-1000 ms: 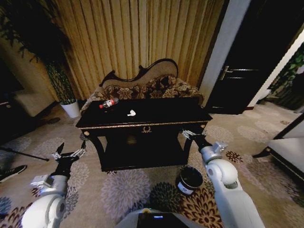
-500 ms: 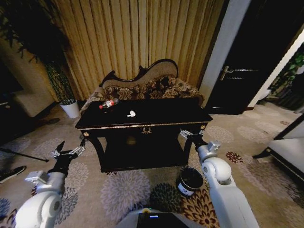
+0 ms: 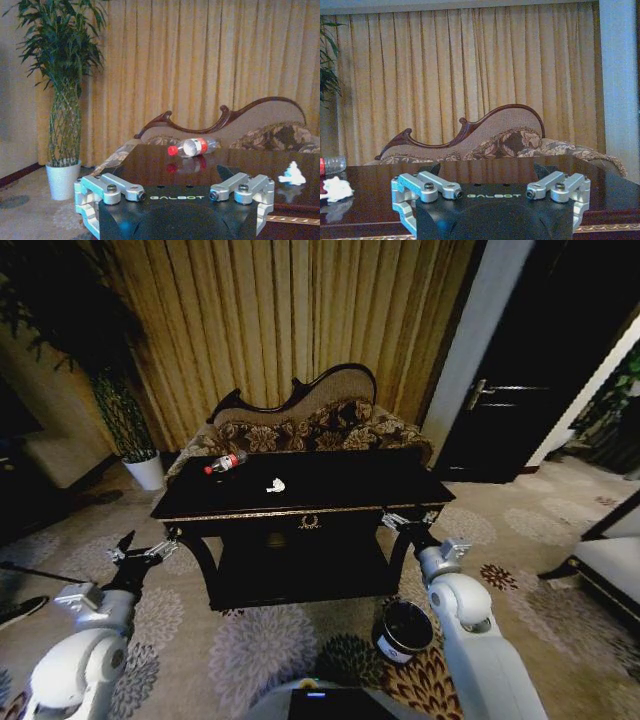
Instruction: Move to the front of the table and place the trash on the table into the trash bin.
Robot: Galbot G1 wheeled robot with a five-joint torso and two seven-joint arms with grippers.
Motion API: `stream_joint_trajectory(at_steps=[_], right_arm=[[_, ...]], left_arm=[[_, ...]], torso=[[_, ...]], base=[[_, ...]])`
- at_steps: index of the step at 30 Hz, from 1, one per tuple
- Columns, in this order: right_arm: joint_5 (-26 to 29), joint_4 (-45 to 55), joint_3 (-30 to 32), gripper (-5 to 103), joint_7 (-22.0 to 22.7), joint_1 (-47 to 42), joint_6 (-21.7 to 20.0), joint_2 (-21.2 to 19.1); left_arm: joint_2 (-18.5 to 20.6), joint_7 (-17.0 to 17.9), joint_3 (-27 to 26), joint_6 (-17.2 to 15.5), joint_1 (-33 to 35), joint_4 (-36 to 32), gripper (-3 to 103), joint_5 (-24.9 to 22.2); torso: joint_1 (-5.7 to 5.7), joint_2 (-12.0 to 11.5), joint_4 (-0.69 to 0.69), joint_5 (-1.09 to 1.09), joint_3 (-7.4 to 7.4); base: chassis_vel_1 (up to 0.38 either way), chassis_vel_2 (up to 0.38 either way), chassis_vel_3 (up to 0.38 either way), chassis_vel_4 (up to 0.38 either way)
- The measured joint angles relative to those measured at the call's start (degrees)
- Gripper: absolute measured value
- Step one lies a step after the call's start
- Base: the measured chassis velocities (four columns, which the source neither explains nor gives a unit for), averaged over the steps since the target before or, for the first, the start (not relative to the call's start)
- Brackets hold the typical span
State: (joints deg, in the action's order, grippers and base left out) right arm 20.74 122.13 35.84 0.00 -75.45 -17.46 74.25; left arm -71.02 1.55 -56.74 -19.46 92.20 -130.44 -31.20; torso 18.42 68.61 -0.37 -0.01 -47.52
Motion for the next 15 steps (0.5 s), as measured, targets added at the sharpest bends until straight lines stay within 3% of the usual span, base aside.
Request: stream_joint_trajectory(at_steps=[15], right_arm=[[-0.34, 1.05, -1.46, 100, 0.00, -0.78, -0.09, 0.04]], left_arm=[[1.92, -1.55, 0.90, 1.51, -2.12, 1.31, 100, -0.42]], torso=[[0.00, 0.00, 0.01, 0.00, 0.00]], base=[[-0.074, 0.068, 0.073, -0.069]])
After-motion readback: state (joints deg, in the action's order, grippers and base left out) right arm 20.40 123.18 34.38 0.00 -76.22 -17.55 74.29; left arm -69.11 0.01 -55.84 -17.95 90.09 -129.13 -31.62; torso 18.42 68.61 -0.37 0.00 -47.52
